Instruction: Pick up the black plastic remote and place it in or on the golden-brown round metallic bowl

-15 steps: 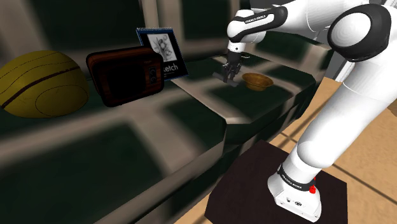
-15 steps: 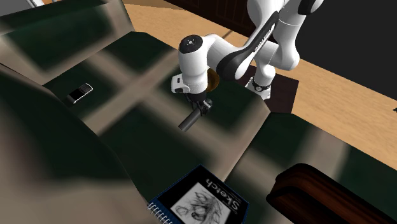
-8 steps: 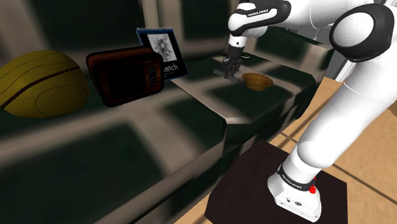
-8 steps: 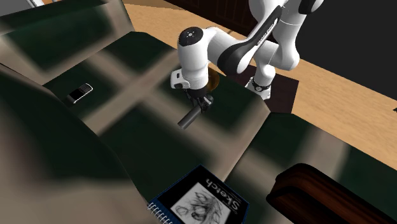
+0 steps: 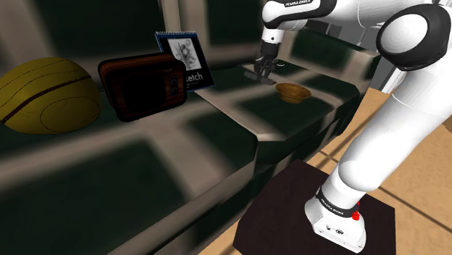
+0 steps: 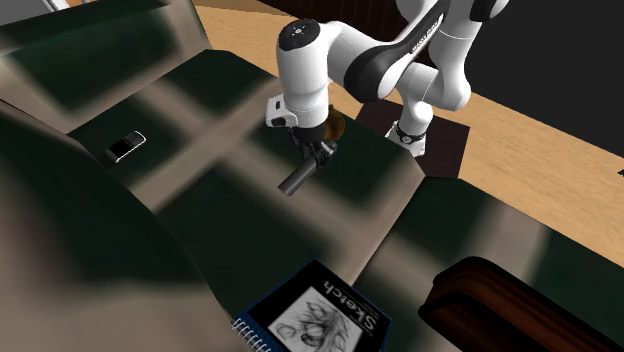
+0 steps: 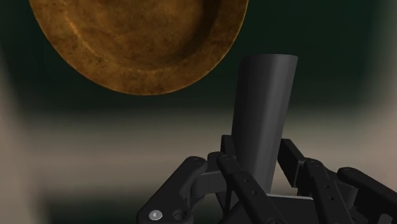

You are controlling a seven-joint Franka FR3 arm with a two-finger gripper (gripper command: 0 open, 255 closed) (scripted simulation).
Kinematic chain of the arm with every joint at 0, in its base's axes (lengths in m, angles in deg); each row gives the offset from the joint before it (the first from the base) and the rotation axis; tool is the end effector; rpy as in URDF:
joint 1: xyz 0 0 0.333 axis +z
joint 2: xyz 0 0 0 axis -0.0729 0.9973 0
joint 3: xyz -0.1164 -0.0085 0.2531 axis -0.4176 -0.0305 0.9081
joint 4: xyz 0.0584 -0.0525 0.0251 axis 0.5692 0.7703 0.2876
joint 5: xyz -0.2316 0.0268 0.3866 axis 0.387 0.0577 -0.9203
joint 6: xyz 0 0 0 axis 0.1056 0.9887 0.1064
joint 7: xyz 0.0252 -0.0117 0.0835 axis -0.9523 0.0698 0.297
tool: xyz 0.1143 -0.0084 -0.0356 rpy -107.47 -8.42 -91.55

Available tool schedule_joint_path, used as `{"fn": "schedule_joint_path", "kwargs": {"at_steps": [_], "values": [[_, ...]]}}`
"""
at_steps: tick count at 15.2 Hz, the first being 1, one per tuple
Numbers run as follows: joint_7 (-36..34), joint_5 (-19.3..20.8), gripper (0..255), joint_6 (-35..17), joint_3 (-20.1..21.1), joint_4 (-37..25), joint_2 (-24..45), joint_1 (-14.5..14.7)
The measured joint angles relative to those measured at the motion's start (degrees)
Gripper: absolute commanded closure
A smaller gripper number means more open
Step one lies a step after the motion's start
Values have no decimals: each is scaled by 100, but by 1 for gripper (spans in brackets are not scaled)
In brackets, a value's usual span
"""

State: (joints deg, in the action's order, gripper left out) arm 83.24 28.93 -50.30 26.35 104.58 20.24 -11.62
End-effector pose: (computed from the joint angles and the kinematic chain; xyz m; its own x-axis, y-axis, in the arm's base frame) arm 0.5433 -0.2453 0.4770 0.9589 -0.2826 -0.0258 -0.2838 -0.9562 -0.0719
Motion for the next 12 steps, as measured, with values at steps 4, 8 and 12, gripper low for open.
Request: {"fn": "schedule_joint_path", "kwargs": {"at_steps": [4,8,12], "values": [[-2,-1,255,318,-7,-333,16,-5],[-16,-7,255,613,-7,-655,41,-3],[49,56,255,783,-47,-636,-150,-46]]}}
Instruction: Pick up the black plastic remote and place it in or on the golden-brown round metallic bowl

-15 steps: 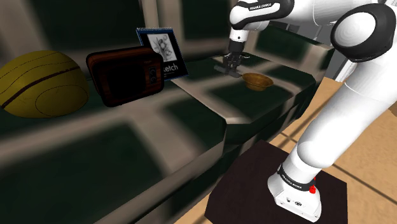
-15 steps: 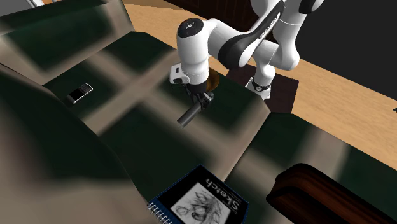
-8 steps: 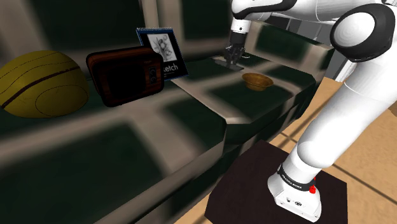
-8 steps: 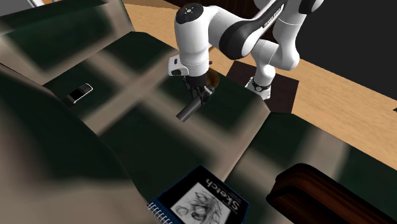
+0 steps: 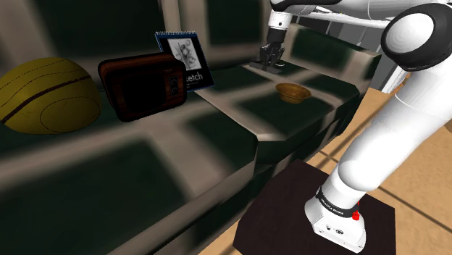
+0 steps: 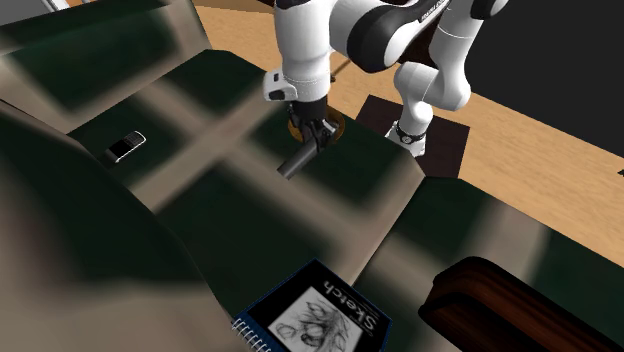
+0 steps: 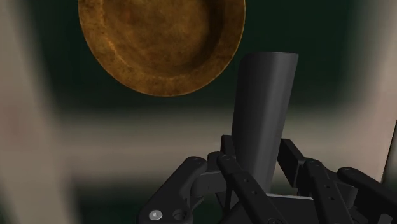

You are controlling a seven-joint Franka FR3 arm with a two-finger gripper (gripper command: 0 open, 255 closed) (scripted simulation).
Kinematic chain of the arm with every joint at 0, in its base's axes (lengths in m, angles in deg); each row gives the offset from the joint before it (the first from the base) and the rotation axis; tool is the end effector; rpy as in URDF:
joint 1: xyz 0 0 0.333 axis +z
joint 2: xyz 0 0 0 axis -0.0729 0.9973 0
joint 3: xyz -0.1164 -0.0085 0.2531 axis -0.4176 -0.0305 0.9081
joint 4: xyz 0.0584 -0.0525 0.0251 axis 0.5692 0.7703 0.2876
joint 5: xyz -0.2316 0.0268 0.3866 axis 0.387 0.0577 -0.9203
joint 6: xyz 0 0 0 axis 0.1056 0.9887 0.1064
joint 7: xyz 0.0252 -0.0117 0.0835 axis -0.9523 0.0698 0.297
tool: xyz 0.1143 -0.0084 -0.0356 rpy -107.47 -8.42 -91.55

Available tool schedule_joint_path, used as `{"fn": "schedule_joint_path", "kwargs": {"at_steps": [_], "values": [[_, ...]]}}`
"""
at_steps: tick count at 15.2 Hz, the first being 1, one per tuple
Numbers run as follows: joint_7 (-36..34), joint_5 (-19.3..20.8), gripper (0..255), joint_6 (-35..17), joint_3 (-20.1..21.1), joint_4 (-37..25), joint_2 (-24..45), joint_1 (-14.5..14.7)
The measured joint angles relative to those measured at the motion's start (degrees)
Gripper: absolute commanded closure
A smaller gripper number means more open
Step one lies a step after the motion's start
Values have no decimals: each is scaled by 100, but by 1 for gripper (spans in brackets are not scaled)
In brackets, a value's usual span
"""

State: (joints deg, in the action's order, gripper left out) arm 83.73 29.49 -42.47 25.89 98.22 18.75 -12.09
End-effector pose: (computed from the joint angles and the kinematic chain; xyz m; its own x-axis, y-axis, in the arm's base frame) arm 0.5297 -0.2531 0.5395 0.9589 -0.2826 -0.0259 -0.2838 -0.9562 -0.0719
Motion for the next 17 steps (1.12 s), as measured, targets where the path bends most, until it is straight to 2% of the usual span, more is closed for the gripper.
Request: {"fn": "schedule_joint_path", "kwargs": {"at_steps": [10,13,17], "values": [[614,634,255,-23,-359,1595,-1636,-459],[759,750,255,20,-450,1758,-1856,-555],[783,797,255,-253,-485,2113,-1937,-590]]}}
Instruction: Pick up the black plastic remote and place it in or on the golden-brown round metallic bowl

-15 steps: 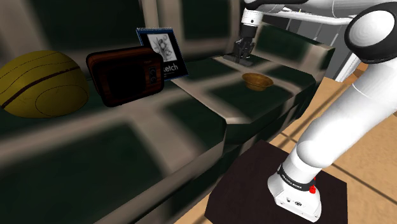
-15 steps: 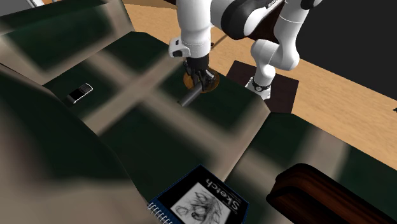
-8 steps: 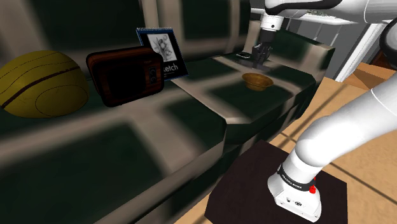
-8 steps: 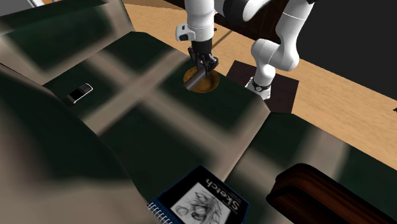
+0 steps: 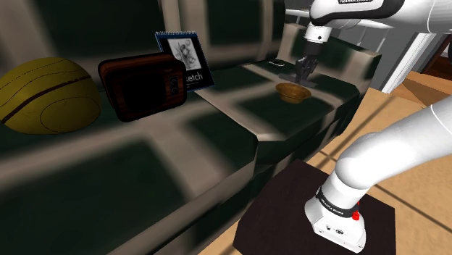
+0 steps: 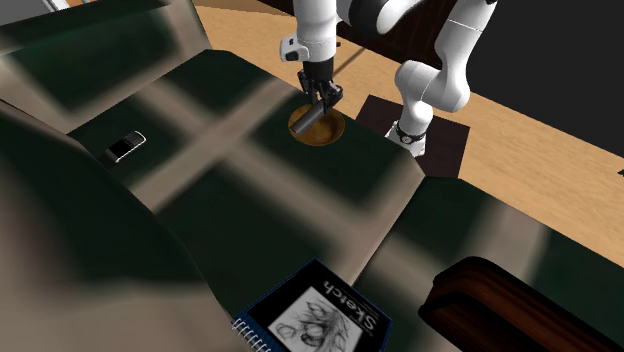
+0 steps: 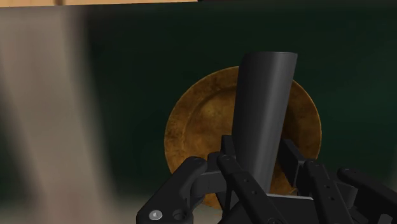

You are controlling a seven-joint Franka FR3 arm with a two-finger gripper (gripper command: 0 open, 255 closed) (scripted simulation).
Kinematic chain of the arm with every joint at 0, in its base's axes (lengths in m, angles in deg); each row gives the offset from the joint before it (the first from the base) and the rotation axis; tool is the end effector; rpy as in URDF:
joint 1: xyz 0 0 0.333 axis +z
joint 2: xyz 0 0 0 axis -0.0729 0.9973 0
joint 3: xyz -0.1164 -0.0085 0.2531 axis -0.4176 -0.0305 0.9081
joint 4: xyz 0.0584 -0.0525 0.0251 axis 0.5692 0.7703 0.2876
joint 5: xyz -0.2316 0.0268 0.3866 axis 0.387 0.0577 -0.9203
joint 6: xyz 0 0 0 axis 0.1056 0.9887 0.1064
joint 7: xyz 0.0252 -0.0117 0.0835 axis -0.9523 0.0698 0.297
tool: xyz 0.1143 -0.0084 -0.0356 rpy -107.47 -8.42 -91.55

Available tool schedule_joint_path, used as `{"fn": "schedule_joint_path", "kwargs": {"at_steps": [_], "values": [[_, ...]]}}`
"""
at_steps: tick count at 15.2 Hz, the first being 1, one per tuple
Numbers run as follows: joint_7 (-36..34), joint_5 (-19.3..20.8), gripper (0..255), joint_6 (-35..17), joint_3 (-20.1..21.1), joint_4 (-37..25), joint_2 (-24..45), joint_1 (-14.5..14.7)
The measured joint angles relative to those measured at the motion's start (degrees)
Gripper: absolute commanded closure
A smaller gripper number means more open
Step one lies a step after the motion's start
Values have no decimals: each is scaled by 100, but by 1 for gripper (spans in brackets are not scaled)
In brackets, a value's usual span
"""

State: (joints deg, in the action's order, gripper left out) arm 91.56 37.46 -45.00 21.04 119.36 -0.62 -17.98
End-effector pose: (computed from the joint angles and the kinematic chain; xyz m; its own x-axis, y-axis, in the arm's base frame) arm 0.3879 -0.3132 0.5125 0.9588 -0.2827 -0.0267 -0.2839 -0.9561 -0.0720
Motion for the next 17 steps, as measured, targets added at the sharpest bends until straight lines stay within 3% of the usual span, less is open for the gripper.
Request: {"fn": "schedule_joint_path", "kwargs": {"at_steps": [7,13,14,17], "values": [[7,36,255,-511,-46,525,-22,-23],[14,39,255,-578,-56,580,-13,-28],[14,39,0,-578,-56,582,-14,-28],[12,40,0,-575,-56,583,-12,-28]]}}
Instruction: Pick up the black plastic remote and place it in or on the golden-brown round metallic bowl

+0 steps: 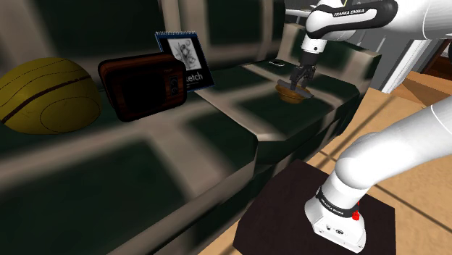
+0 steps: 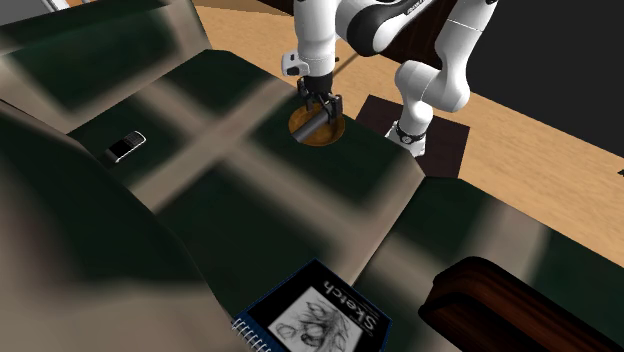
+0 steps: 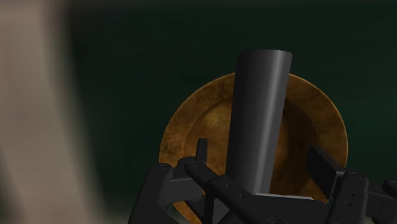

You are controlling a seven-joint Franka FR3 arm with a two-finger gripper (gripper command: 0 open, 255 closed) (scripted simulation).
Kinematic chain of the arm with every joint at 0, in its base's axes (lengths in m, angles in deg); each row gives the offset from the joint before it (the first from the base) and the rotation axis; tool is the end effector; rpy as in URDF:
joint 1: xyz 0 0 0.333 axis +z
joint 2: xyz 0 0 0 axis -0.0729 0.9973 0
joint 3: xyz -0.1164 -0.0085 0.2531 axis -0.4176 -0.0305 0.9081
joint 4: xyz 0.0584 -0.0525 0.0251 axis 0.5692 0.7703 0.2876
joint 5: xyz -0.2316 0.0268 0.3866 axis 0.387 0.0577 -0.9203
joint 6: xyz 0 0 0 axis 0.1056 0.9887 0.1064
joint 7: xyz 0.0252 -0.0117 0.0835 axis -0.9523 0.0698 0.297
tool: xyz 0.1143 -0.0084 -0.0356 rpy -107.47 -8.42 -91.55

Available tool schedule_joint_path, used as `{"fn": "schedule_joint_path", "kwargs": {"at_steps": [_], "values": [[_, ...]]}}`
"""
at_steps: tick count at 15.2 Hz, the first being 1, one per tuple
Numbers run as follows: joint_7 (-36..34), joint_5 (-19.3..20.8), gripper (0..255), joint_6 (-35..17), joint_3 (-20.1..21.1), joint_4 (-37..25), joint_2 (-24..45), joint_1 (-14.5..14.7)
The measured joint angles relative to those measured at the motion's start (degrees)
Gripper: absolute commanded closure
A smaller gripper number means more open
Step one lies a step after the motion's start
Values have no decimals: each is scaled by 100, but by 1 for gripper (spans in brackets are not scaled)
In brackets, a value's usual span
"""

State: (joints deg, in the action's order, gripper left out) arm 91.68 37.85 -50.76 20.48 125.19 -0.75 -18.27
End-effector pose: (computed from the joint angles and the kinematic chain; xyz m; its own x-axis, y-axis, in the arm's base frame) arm 0.3872 -0.3123 0.4673 0.9589 -0.2826 -0.0258 -0.2837 -0.9562 -0.0719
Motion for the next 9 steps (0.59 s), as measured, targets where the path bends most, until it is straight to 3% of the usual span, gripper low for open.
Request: {"fn": "schedule_joint_path", "kwargs": {"at_steps": [3,9], "values": [[0,0,0,0,0,1,-1,0],[19,-47,0,665,42,-718,49,28]]}}
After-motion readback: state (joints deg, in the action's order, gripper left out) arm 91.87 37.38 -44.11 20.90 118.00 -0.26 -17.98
